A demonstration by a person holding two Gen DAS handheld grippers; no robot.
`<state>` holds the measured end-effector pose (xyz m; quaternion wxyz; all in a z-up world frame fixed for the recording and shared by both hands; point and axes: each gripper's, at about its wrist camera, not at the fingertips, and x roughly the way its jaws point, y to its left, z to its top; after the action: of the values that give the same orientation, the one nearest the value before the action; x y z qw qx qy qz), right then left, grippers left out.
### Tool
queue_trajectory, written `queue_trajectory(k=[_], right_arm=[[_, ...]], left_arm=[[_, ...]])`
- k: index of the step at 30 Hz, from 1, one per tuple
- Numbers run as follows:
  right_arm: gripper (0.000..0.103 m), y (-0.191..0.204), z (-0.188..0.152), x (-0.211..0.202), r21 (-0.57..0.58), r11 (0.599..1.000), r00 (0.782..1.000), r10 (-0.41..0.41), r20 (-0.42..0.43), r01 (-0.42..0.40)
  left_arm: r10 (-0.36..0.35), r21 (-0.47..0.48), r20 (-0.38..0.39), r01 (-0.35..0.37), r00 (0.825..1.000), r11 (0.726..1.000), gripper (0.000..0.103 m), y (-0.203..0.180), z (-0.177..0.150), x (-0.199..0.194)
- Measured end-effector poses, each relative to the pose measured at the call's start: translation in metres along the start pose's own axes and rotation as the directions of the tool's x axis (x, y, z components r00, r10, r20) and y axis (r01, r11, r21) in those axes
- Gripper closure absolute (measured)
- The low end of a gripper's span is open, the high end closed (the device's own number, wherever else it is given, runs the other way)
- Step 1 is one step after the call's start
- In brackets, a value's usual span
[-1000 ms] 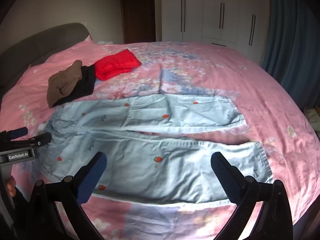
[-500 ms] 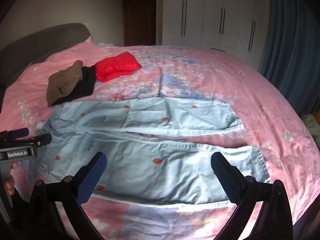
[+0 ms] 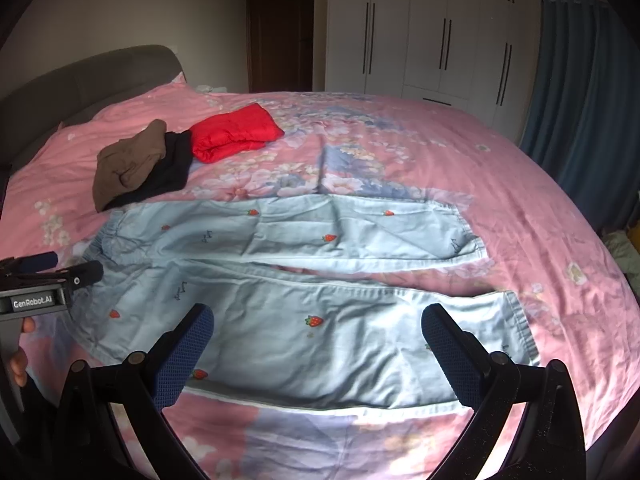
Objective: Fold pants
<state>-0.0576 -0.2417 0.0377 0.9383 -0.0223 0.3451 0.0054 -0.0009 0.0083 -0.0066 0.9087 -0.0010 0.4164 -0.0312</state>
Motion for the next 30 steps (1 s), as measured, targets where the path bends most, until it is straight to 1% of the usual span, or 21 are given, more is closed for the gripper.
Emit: queue_trajectory(k=[30], right_arm=[[0.0,0.0047,-0.0029,0.0019,-0.017,1.0,1.0,0.006,0.0,-0.006]], left_arm=[[0.005,0.004,0.001,-0.005,1.0,1.0,0.0,-0.0028,-0.0004,0.0002]])
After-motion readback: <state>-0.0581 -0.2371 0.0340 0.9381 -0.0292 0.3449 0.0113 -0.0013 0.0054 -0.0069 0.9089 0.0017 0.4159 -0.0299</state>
